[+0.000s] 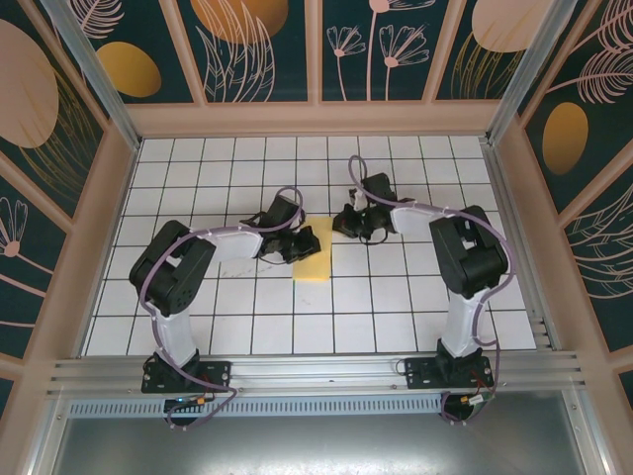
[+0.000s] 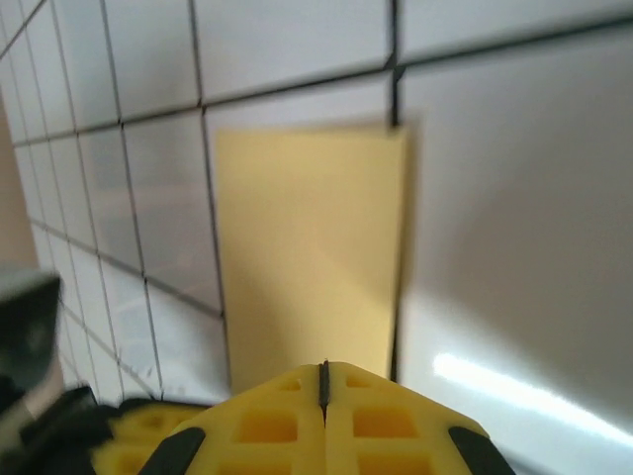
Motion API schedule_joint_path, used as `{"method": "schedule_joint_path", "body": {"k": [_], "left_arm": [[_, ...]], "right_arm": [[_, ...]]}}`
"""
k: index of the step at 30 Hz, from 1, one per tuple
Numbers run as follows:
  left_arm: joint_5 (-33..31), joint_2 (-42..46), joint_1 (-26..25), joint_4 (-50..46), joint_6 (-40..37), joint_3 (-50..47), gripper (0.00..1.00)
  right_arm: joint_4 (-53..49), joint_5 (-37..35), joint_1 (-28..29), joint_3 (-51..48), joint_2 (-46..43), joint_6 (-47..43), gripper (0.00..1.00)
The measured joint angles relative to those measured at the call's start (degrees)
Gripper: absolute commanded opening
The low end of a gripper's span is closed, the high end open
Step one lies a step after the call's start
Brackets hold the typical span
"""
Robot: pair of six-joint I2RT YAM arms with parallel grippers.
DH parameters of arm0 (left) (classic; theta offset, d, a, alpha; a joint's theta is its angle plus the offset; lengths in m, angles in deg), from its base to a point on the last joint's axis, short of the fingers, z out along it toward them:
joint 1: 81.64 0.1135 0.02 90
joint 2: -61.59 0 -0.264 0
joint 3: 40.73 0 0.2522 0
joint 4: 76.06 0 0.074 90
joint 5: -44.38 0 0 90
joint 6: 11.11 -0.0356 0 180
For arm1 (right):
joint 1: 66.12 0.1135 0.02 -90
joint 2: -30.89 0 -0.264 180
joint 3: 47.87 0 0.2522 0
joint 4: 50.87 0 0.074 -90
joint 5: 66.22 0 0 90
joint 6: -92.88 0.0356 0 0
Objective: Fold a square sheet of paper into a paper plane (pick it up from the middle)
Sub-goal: First fold in half a square sheet of paper at the center of the table.
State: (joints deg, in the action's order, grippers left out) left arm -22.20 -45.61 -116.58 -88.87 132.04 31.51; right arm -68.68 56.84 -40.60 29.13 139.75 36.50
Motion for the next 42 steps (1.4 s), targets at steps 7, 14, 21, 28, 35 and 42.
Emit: {"method": "schedule_joint_path", "body": {"k": [7,14,21,28,35,42], "left_arm": [[-3.4,0.2,0.2,-0.1,1.4,1.4,0.00],[-4.5,-2.6,0.2,-0.8,1.7,1.4,0.00],[-4.5,-3.2,0.4,-1.2,2.5,1.4,0.00],[-4.4,-3.2,0.4,-0.2,3.4,0.7,0.00],[-4.4,-3.0,0.4,0.9,4.2,0.0,0.00],[-4.3,-3.0,0.4,1.0,4.4,-0.1,0.00]], "right_arm": [[0.6,0.5,4.4,-4.5,-1.7,1.3,0.00],[0.7,1.5,5.2,-5.5,-1.7,1.4,0.00],[-0.3,1.6,6.2,-5.9,-0.8,1.2,0.00],[-0.4,2.4,6.9,-7.0,-0.1,0.1,0.00],[0.9,3.7,6.9,-11.2,-2.7,-2.1,0.00],[-2.1,5.2,6.9,-14.8,-5.9,-4.8,0.00]]}}
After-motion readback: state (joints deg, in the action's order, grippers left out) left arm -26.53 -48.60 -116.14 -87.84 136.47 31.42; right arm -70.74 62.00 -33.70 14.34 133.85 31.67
